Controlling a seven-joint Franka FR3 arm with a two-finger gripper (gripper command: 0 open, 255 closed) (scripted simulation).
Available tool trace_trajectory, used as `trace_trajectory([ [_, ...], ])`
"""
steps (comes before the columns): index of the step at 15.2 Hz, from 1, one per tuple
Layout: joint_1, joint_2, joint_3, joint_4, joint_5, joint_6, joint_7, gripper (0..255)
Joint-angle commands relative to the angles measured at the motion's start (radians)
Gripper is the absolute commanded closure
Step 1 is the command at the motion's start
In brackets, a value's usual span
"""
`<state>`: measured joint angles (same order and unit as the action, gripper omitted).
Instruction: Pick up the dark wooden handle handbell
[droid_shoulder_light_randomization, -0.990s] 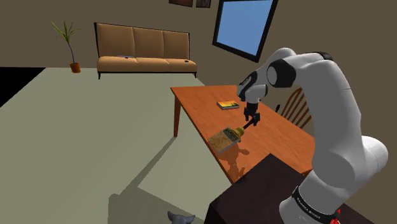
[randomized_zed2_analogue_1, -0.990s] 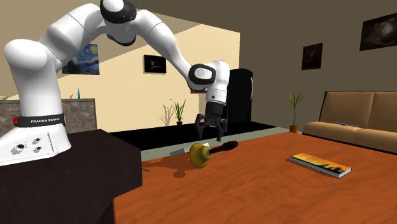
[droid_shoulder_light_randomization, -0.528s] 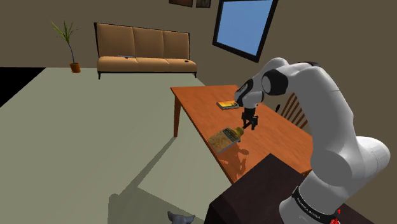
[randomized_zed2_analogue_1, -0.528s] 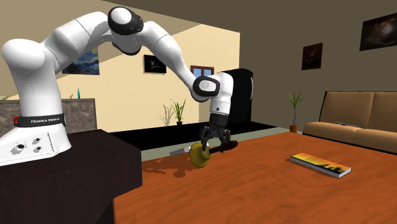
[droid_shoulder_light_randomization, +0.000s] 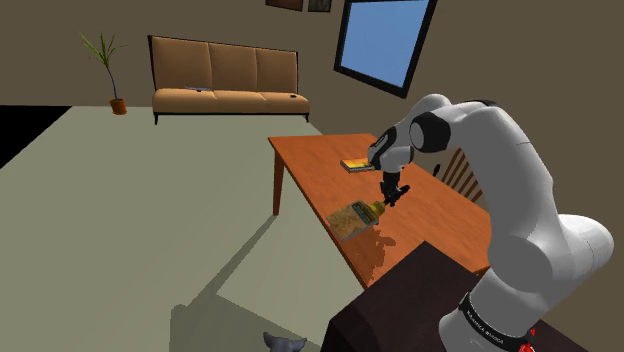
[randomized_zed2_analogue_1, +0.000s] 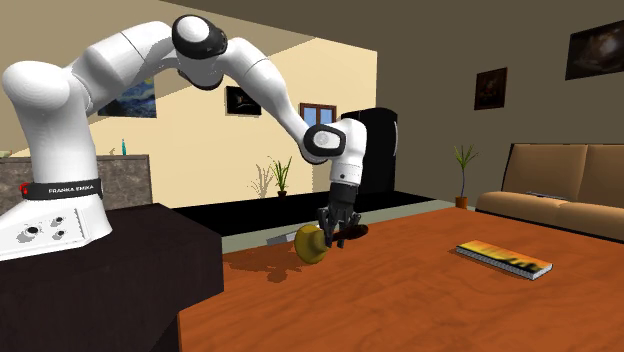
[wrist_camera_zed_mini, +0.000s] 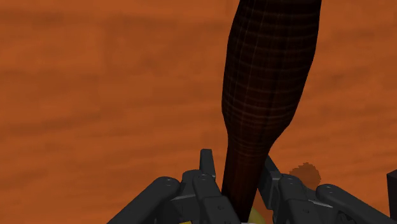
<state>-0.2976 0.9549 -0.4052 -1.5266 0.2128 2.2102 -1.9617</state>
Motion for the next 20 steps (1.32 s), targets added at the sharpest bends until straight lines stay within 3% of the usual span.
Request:
trace_trajectory([
  [1,0.000,0.001,0.000,0.000,0.000,0.000,0.000,255],
  [20,0.033,-0.149,-0.042,-0.046,-0.037,-0.103,-0.001,255],
])
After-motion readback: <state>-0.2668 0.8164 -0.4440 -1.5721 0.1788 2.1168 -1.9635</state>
